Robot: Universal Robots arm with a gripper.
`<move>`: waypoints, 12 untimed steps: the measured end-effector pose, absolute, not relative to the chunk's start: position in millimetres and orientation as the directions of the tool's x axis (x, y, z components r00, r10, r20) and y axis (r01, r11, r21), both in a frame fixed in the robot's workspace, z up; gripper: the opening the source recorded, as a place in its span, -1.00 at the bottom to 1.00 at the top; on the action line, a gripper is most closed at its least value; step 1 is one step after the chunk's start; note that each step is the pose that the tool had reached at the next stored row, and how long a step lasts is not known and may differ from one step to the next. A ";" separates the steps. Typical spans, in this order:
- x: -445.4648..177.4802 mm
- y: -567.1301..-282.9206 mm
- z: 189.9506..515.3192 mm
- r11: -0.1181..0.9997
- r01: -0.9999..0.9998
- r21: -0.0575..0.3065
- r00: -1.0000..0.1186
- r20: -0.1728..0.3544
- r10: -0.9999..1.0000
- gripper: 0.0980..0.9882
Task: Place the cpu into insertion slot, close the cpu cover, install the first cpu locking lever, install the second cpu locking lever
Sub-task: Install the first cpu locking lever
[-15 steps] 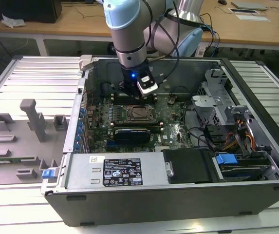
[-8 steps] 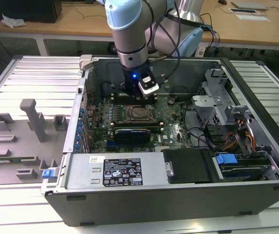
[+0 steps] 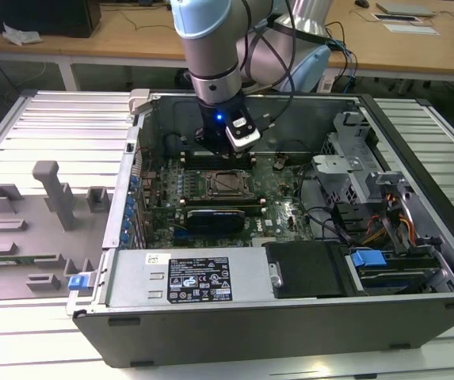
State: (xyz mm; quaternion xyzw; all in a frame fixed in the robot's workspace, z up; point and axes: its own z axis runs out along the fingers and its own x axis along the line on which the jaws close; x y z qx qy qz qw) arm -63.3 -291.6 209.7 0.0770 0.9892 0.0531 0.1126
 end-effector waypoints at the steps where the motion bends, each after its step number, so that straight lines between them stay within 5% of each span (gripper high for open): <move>1: -63.3 -291.7 211.5 0.984 0.141 0.104 -0.963 -0.217 0.161 -0.98; 3: -63.2 -291.7 214.4 0.988 0.142 0.061 -0.963 -0.224 0.152 -0.98; 8: -63.0 -291.6 214.3 0.988 0.142 0.058 -0.964 -0.218 0.152 -0.98; 12: -60.6 -291.7 213.9 0.988 0.147 0.046 -0.979 -0.136 0.152 -0.98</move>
